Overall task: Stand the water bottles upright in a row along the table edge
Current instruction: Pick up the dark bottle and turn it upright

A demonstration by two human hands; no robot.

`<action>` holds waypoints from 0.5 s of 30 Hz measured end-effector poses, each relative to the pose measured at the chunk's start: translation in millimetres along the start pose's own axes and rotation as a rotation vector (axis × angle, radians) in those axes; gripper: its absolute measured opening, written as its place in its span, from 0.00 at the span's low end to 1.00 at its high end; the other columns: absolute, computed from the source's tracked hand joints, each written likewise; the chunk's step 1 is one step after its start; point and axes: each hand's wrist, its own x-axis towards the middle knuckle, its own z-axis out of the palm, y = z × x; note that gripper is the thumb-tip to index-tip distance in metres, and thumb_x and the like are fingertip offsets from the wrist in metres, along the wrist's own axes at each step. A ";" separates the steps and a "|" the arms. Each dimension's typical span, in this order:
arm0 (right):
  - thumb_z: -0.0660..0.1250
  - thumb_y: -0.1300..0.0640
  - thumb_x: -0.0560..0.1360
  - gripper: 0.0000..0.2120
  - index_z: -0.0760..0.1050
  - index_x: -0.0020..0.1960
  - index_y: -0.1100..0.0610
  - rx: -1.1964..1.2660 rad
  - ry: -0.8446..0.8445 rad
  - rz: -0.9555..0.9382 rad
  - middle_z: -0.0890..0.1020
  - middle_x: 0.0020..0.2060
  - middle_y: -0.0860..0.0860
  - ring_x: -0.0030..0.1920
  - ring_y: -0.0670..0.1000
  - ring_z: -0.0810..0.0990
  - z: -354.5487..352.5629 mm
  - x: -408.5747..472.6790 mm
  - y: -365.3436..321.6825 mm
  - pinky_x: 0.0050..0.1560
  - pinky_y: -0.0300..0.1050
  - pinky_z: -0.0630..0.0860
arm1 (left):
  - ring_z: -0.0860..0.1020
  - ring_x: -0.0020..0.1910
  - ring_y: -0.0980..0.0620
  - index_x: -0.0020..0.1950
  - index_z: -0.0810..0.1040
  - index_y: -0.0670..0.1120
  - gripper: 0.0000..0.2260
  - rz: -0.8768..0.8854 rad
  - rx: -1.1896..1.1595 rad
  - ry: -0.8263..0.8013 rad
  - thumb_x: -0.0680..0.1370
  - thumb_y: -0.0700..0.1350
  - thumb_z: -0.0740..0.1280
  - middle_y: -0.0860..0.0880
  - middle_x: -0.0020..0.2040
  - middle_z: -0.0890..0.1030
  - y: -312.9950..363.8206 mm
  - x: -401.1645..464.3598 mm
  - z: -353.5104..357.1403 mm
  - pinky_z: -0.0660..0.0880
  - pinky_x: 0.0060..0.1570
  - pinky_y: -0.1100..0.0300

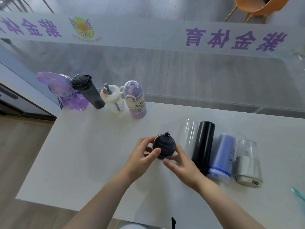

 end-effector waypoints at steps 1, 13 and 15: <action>0.71 0.38 0.68 0.38 0.55 0.72 0.30 -0.022 -0.001 0.017 0.75 0.63 0.38 0.59 0.40 0.77 0.2 1.4 1.2 0.63 0.42 0.73 | 0.78 0.52 0.55 0.60 0.74 0.63 0.18 -0.012 -0.005 0.008 0.71 0.62 0.65 0.57 0.59 0.73 0.5 2.5 1.1 0.76 0.54 0.59; 0.74 0.50 0.72 0.31 0.60 0.67 0.35 -0.169 0.371 -0.174 0.75 0.61 0.38 0.61 0.39 0.74 36.3 41.4 9.9 0.58 0.31 0.70 | 0.74 0.58 0.56 0.65 0.70 0.53 0.23 -0.010 0.053 0.020 0.73 0.60 0.62 0.55 0.61 0.75 -26.6 11.7 -21.4 0.71 0.59 0.62; 0.74 0.50 0.72 0.32 0.60 0.68 0.36 -0.170 0.373 -0.161 0.76 0.62 0.40 0.61 0.41 0.75 34.7 47.5 10.8 0.58 0.34 0.71 | 0.70 0.64 0.56 0.67 0.70 0.53 0.23 -0.016 0.273 0.088 0.74 0.60 0.61 0.56 0.64 0.73 -50.4 18.1 -35.9 0.65 0.64 0.61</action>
